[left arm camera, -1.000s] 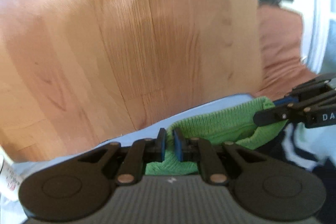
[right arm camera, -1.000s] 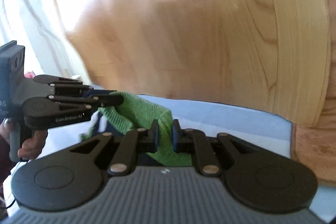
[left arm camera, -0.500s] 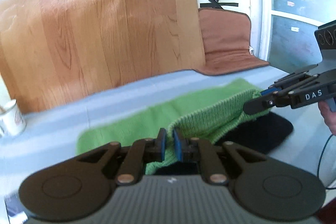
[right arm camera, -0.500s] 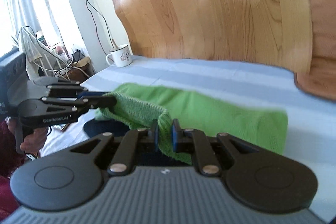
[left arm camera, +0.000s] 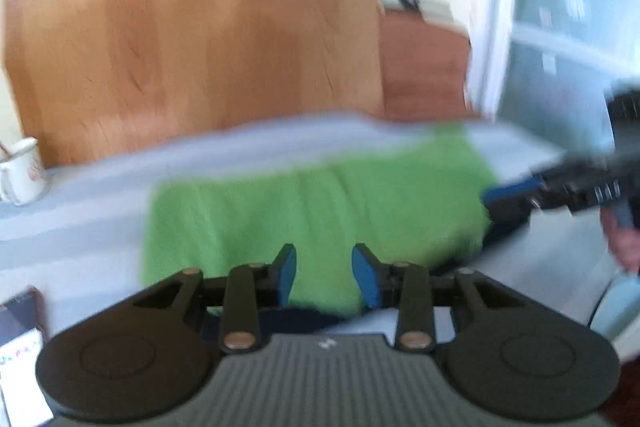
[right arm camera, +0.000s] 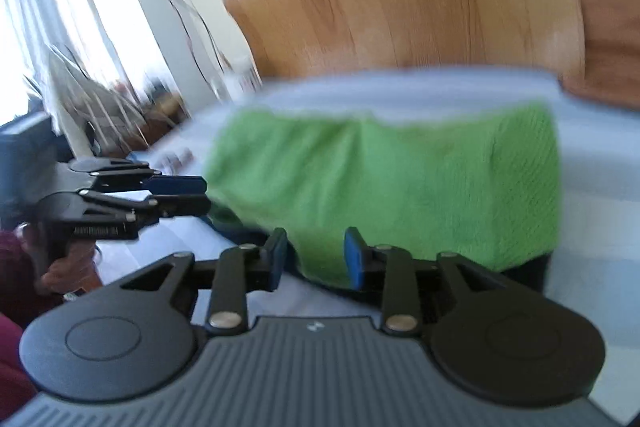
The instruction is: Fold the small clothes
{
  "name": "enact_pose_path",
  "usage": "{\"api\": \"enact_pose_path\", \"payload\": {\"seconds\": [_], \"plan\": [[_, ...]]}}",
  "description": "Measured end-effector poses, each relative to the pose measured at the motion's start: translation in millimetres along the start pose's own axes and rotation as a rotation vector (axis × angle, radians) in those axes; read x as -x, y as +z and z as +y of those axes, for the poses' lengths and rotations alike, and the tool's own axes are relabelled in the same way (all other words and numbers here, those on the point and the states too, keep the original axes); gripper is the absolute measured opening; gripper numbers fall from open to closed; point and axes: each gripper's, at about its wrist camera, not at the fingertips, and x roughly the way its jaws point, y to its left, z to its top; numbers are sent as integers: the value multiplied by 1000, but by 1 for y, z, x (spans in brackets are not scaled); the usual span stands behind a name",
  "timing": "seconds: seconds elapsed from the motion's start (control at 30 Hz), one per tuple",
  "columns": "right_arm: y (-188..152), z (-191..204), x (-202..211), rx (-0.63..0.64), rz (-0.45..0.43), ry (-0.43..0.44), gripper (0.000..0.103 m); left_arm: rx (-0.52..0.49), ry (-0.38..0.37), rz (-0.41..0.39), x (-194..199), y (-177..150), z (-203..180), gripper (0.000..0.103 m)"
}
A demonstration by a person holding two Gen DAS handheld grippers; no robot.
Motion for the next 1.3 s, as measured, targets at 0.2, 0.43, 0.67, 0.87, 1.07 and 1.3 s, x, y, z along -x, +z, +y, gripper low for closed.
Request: {"api": "enact_pose_path", "payload": {"seconds": [0.2,0.43,0.67,0.87,1.07,1.3], "plan": [[30,-15,-27,-99,-124,-119,38,189,38,-69,-25,43,44,23],[15,-29,-87,-7,-67,-391,33,199,242,70,-115,32,57,9],[-9,-82,-60,-274,-133,-319,2,22,407,44,-132,10,32,6],[-14,-93,-32,-417,-161,-222,18,64,412,87,-127,23,33,6],[-36,-104,20,-644,-267,-146,56,213,190,14,-87,45,24,7],[-49,-108,11,-729,-145,-189,56,271,-95,84,-115,54,3,4]]}}
